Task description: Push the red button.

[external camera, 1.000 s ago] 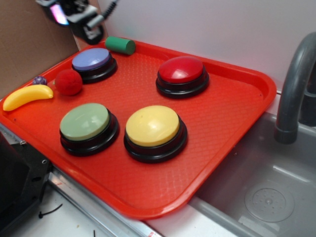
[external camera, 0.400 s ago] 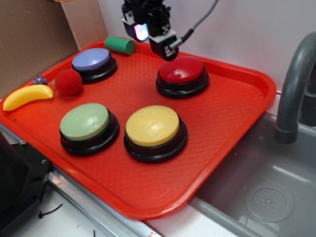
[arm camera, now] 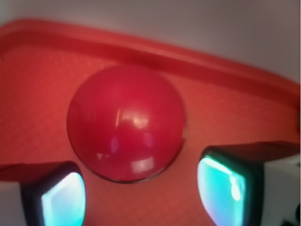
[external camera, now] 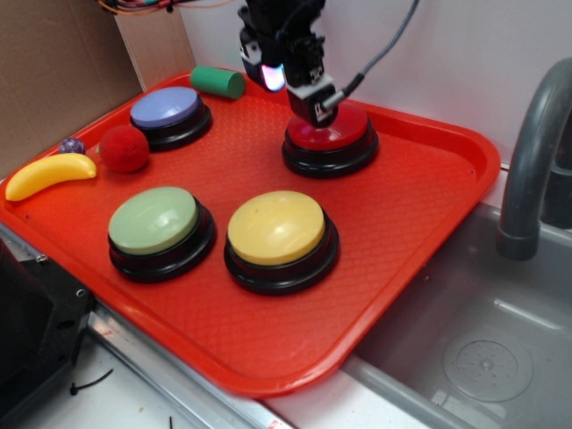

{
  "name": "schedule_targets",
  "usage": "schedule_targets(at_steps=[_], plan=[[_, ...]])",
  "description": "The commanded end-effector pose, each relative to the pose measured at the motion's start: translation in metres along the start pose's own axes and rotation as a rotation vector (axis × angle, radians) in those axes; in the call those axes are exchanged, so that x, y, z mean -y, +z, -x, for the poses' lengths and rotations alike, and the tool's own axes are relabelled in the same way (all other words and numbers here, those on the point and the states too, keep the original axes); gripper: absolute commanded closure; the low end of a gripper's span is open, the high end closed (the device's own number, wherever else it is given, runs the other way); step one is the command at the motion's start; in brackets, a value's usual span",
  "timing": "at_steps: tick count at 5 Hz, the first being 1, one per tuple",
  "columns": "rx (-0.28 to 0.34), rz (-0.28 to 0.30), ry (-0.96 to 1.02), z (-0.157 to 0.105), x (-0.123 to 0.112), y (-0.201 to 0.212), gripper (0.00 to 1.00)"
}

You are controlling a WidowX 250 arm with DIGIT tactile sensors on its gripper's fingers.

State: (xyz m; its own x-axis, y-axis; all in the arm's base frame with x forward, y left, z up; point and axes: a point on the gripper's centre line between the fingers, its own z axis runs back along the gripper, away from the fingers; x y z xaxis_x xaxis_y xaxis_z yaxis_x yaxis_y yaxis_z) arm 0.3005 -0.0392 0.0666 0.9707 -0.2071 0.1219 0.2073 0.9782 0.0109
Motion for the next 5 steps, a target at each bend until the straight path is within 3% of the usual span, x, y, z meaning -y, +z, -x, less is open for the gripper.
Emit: schedule_targets(at_steps=[1, 3, 5], plan=[[0.028, -0.015, -0.056, -0.013, 0.005, -0.017, 0.00], [-0.042, -0.022, -0.044, -0.011, 0.004, -0.008, 0.00], [-0.007, -0.082, -0.002, -0.010, 0.002, 0.037, 0.00]])
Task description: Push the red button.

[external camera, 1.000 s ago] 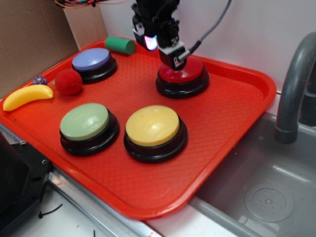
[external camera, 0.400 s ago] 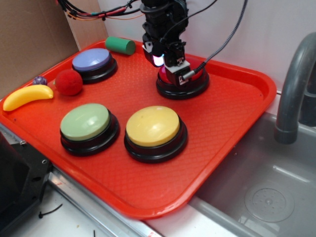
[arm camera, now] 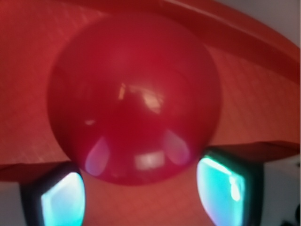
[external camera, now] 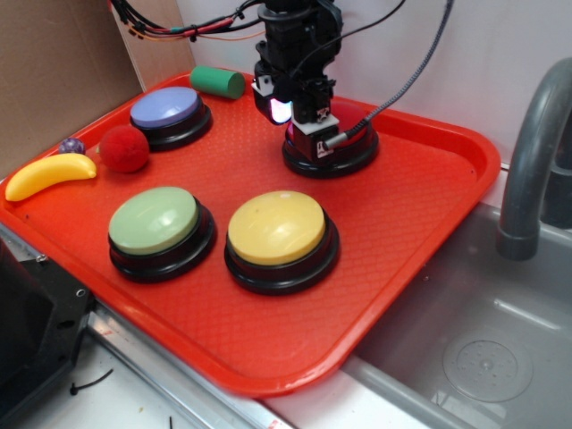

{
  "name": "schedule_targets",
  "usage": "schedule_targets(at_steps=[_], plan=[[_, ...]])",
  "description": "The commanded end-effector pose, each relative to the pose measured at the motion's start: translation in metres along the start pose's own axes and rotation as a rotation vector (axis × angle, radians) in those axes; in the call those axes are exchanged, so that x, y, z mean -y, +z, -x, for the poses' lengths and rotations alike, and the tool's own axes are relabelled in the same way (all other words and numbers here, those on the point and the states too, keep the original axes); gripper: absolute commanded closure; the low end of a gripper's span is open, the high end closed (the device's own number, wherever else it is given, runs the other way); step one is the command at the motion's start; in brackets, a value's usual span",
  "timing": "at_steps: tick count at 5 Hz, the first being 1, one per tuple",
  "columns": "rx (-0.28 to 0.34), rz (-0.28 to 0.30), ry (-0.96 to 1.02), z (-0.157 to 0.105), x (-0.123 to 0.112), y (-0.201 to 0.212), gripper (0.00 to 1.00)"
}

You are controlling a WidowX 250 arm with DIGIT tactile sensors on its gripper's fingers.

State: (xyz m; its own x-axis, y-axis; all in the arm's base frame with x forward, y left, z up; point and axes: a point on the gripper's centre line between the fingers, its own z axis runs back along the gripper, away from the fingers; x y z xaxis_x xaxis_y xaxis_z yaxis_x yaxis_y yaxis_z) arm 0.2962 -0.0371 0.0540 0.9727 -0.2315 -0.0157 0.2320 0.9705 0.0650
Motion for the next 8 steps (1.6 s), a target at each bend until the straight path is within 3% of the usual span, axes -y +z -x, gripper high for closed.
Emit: schedule_targets(at_steps=[1, 2, 8], plan=[[0.133, -0.042, 0.047, -0.002, 0.000, 0.059, 0.00], [0.148, -0.061, 0.048, 0.006, -0.003, 0.065, 0.00], [0.145, -0.025, 0.109, 0.033, -0.008, 0.105, 0.00]])
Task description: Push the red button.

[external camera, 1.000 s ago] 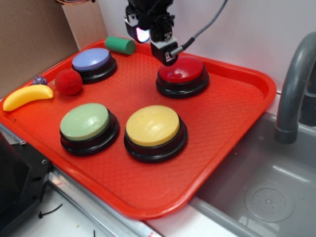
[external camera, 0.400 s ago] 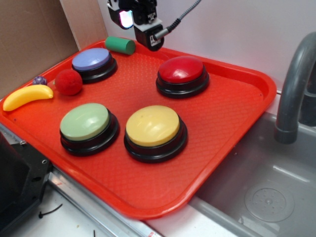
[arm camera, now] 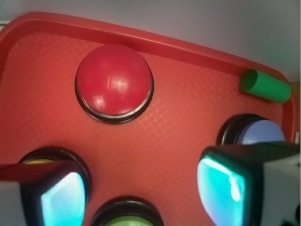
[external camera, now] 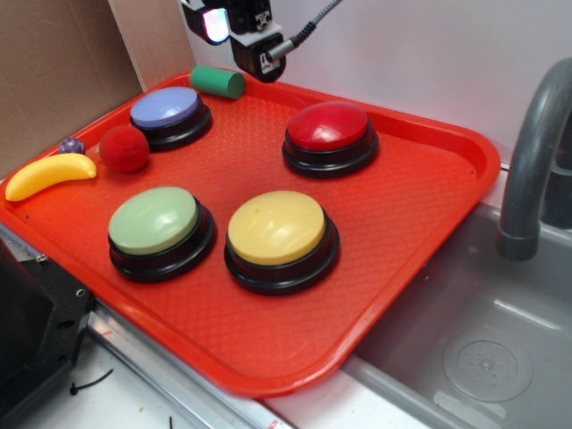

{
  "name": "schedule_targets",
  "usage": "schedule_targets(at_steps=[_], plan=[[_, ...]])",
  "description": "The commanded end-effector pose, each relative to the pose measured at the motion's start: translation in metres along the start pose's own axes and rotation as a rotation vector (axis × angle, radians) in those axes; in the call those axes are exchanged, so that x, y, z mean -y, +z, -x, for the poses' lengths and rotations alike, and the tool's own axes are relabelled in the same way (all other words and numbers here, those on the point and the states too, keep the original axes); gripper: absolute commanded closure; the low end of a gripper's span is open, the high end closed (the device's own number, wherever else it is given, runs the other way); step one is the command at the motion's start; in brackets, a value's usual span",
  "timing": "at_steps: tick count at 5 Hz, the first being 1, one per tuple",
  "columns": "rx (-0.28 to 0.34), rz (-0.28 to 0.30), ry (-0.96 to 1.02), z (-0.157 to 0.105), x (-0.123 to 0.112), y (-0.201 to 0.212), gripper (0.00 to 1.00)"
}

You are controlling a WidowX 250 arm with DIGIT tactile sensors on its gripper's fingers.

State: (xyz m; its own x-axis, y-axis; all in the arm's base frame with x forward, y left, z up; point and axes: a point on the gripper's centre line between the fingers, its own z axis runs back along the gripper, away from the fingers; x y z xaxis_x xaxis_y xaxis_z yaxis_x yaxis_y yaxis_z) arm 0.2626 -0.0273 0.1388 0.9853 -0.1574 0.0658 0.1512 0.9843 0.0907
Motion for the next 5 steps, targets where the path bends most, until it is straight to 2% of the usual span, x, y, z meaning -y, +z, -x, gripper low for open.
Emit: schedule_targets(at_steps=[1, 4, 5], plan=[[0.068, 0.008, 0.036, -0.002, -0.002, 0.024, 0.00], [0.078, 0.013, 0.049, 0.008, -0.002, 0.045, 0.00], [0.120, 0.002, 0.055, 0.018, -0.007, 0.064, 0.00]])
